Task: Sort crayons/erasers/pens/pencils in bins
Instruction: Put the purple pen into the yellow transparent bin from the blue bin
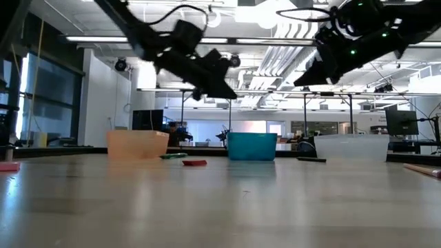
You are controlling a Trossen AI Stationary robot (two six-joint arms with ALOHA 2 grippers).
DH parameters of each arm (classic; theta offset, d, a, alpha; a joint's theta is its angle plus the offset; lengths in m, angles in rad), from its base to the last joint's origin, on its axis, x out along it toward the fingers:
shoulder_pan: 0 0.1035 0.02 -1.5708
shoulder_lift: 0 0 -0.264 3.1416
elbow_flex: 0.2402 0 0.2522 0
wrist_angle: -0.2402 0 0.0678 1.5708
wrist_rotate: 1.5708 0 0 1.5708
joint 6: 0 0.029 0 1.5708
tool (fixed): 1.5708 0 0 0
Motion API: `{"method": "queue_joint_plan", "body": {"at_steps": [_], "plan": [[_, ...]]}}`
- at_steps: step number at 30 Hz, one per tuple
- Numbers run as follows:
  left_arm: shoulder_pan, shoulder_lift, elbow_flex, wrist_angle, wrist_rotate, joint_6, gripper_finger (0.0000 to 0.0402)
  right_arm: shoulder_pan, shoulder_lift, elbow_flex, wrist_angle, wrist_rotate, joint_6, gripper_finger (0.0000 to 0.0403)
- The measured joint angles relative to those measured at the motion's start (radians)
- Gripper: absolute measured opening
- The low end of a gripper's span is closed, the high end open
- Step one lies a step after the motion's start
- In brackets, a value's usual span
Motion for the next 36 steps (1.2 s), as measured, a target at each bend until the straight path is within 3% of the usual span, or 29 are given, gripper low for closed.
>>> {"method": "queue_joint_plan", "body": {"at_steps": [10,16,23,29,36], "plan": [[-0.012,-0.221,-0.503,0.510,-0.001,-0.005,0.0000,-0.010,0.224,0.220,-0.152,-0.090,-0.075,0.0000],[0.001,-0.303,-0.712,0.732,-0.004,0.019,0.0000,-0.020,0.405,0.457,-0.315,-0.116,-0.186,0.0000],[0.017,-0.319,-0.884,0.955,-0.057,-0.016,0.0000,-0.049,0.685,0.781,-0.578,-0.167,-0.350,0.0000],[0.018,-0.318,-0.991,1.112,-0.115,-0.013,0.0000,-0.094,0.892,0.970,-0.735,-0.201,-0.499,0.0002],[0.020,-0.318,-1.032,1.140,-0.122,0.020,0.0000,-0.157,1.092,1.153,-0.918,-0.182,-0.641,0.0059]]}}
